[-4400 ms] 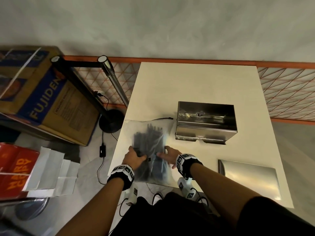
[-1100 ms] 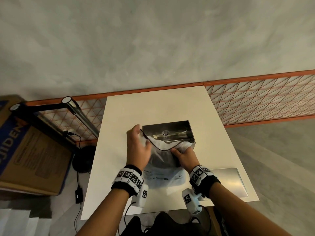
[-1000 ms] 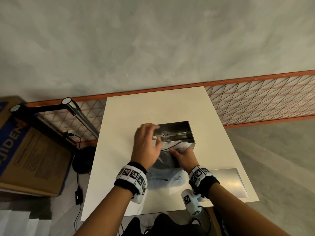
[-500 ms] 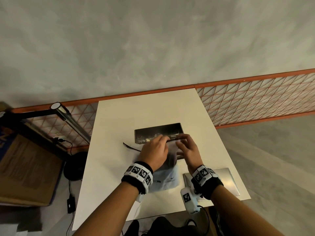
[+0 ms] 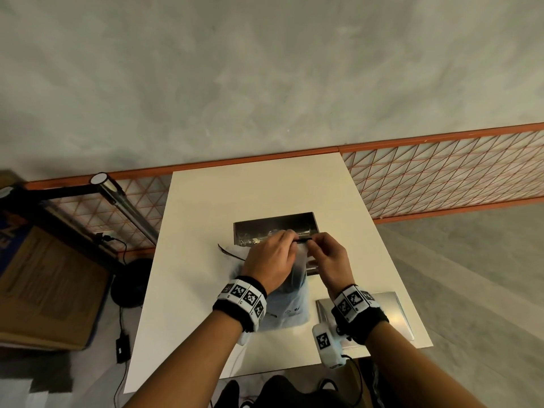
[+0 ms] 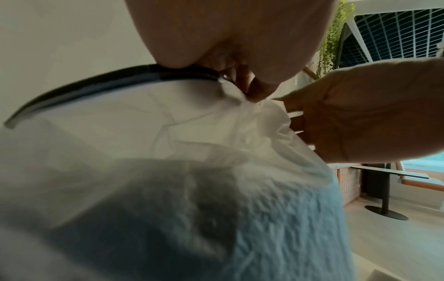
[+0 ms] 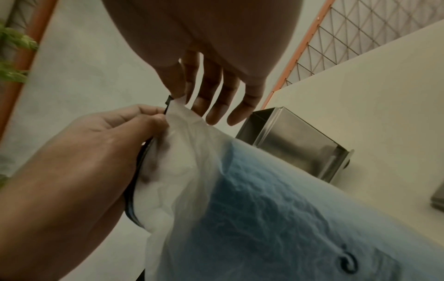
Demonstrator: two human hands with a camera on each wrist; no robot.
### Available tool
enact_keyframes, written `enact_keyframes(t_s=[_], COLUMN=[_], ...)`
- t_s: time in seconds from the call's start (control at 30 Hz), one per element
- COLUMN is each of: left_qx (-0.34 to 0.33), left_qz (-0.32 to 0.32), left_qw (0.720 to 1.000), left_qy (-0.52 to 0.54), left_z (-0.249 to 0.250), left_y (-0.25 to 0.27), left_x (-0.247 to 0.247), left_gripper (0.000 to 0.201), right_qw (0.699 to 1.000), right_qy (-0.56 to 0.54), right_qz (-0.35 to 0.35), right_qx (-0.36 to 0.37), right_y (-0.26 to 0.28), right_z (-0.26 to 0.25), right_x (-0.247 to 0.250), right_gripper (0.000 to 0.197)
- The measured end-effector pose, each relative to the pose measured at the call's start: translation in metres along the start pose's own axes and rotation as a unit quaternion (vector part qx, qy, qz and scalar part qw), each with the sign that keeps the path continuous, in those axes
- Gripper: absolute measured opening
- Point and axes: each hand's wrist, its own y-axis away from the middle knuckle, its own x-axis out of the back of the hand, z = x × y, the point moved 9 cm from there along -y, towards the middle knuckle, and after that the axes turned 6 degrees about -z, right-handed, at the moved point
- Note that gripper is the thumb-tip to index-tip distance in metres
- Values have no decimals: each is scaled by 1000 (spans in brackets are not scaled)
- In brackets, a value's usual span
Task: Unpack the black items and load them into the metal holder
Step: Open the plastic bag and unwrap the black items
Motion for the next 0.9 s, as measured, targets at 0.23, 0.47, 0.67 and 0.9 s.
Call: enact_keyframes(t_s=[0.23,0.47,0.67,0.9], left_qx=[-42,-48,-48,-41], left_qz=[18,12,14,31], left_qw=[999,998,998,996], left_qy=[-11,-25,-45,-70], left_z=[11,8,-1,-12], left_y=[-6,-5,0,7], left_x=[7,5,8,13], left_gripper=[24,22,19,13], right_qw=[997,991,991,992], right_qy=[59,100,101,94], right_qz=[-10,18,47,65], right_qx=[42,82,74,62], right_y=[-1,1,-3,-4], right_z=[-17,-29,-18,-16], right_x=[-2,4,13,17], right_gripper=[13,17,8,5])
